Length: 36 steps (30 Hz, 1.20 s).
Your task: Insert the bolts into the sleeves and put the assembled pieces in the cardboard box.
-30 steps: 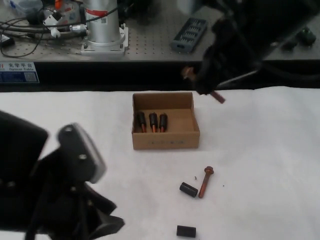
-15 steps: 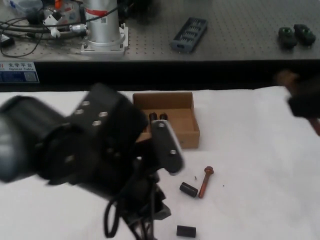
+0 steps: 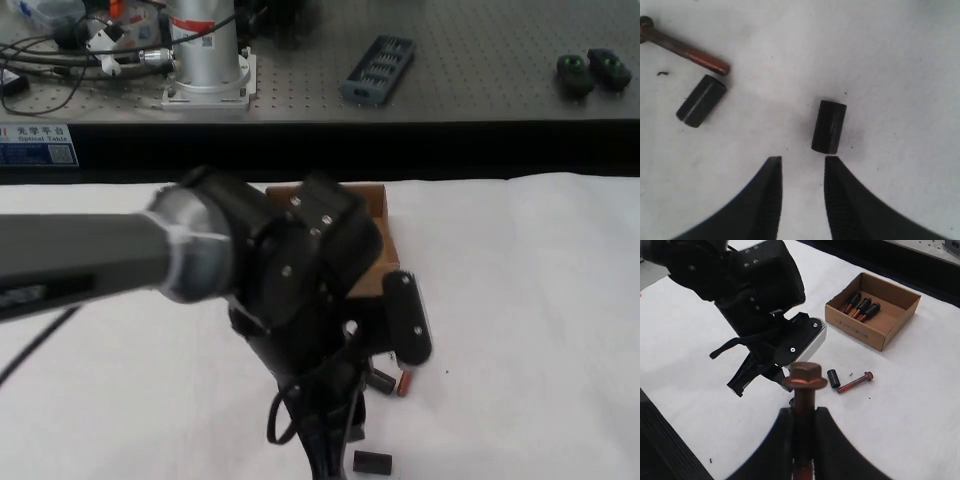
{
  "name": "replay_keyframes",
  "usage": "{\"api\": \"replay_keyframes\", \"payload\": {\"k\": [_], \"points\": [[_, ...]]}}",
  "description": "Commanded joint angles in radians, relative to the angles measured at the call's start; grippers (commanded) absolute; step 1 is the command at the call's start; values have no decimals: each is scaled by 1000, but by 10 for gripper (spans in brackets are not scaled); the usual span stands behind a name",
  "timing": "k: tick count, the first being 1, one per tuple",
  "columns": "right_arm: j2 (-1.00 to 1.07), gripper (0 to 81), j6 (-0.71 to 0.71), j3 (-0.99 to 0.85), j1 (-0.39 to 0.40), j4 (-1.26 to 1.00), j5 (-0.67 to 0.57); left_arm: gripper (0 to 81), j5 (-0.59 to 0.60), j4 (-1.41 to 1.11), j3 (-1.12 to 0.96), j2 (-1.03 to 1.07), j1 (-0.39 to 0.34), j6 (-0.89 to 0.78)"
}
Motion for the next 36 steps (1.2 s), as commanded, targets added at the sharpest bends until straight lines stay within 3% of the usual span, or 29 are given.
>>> {"api": "replay_keyframes", "payload": {"k": [1,8,28,33,36], "points": [[-28,32,6,3,0,-9,-12,224,-18,30,-15,33,-27,41],[-33,32,6,3,0,5,-12,225,-41,22,-15,78,-77,101],[-33,32,6,3,0,45,-12,225,-82,-58,-15,153,-81,131],[-33,32,6,3,0,45,-12,218,-82,-77,-15,163,-88,99],[-33,32,6,3,0,45,-12,172,-87,-117,-17,163,-99,29]]}}
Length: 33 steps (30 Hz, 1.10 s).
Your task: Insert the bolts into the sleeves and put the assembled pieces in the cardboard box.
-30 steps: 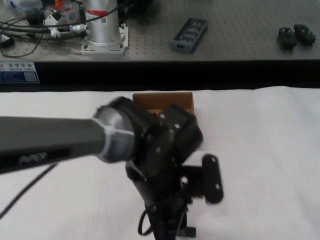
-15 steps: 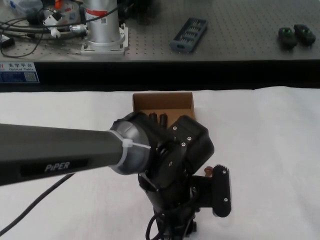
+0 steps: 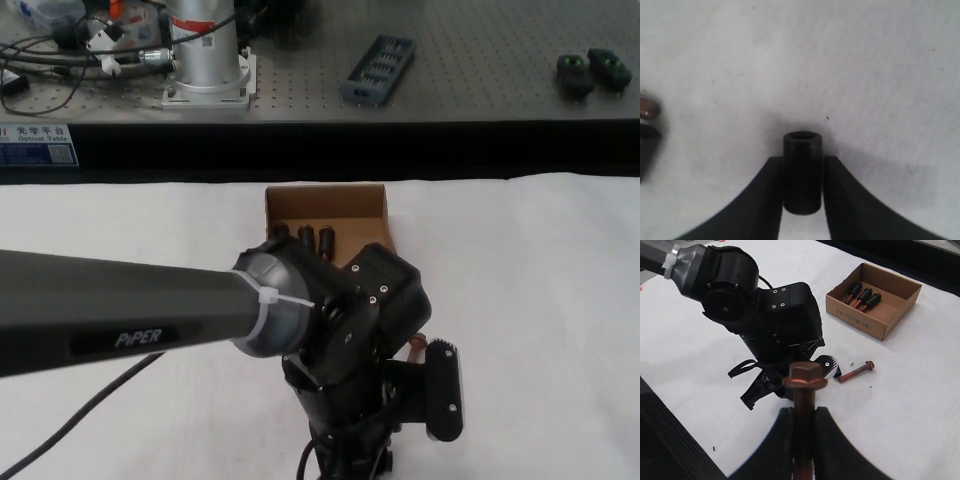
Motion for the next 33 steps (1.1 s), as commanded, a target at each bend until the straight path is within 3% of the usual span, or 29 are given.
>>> {"api": "replay_keyframes", "payload": {"k": [1,4,8,13,19,26,33], "points": [[-7,32,6,0,0,0,-12,140,-3,-62,-7,18,-22,-121],[-7,32,6,0,0,0,-12,16,3,-67,-31,13,-30,-279],[-7,32,6,0,0,-3,15,5,60,-118,-47,-33,-28,-539],[-7,32,6,0,0,-49,51,5,133,-227,-47,-128,-23,-719],[-7,32,6,0,0,-226,53,5,138,-312,-12,-248,-20,-786],[-7,32,0,2,0,-374,38,5,138,-598,251,-448,-4,-943],[53,32,13,66,0,-618,-142,5,138,-865,491,-721,-4,-1033]]}}
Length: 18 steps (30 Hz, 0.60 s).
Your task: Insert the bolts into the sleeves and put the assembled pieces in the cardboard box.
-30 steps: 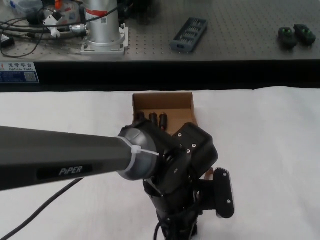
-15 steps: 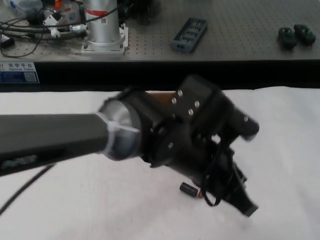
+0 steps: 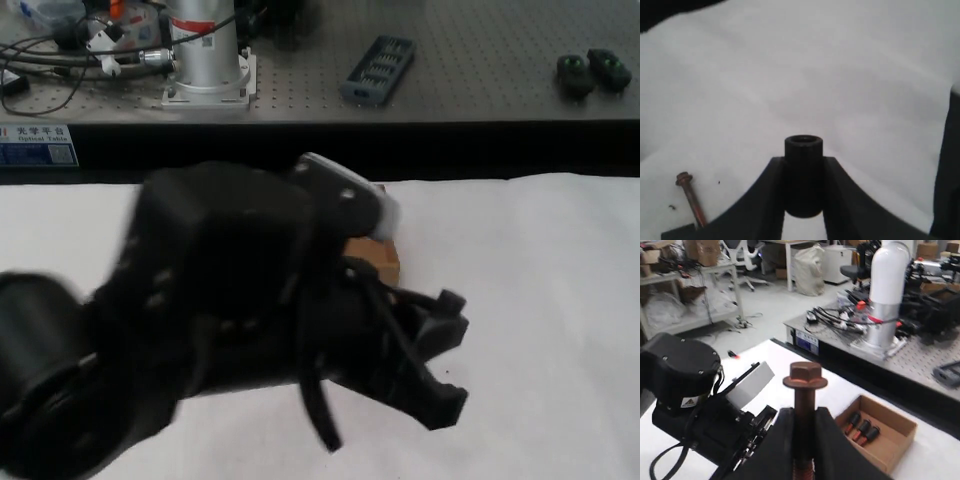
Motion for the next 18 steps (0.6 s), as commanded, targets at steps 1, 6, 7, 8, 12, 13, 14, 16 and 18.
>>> {"api": "replay_keyframes", "payload": {"k": [1,6,7,8,12,13,14,16,18], "points": [[24,32,29,37,0,-118,-104,5,2,-144,90,-105,1,-52],[97,32,169,158,0,-391,-240,5,2,-148,153,-266,1,-54],[111,32,193,175,0,-447,-264,5,2,-148,165,-294,1,-54],[122,32,210,186,0,-499,-278,5,4,-146,175,-320,1,-54],[178,32,225,197,39,-624,-319,5,26,-134,201,-385,1,-54],[194,32,225,197,58,-651,-319,5,39,-121,201,-392,1,-54],[211,32,225,197,78,-668,-319,5,51,-112,201,-397,1,-54],[246,32,225,197,116,-712,-319,5,55,-107,201,-396,1,-54],[277,32,225,197,147,-748,-319,5,55,-103,201,-396,1,-54]]}}
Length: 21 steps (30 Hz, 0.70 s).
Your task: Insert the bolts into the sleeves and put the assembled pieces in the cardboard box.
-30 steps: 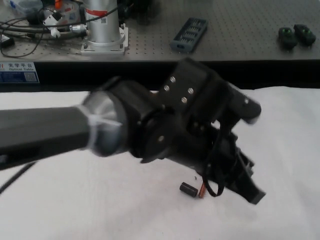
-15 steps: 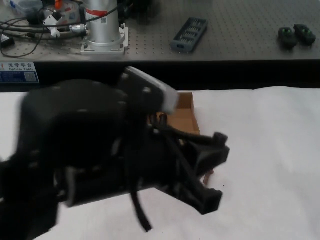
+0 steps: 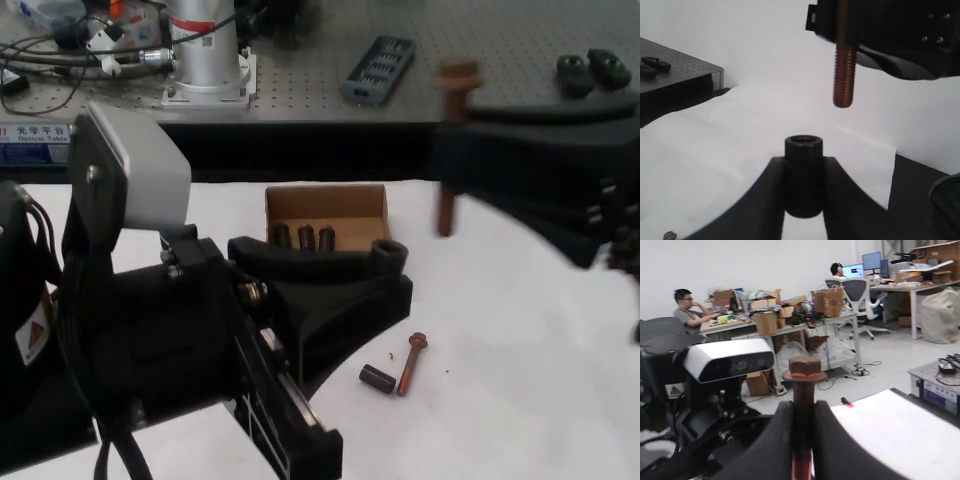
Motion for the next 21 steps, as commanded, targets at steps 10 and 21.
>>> {"api": "replay_keyframes", "payload": {"k": [10,21], "points": [[41,32,9,-5,47,-56,0,5,13,-1,-1,-11,1,-9],[-25,32,-46,-5,28,-22,95,5,13,-1,-1,-11,1,-9]]}}
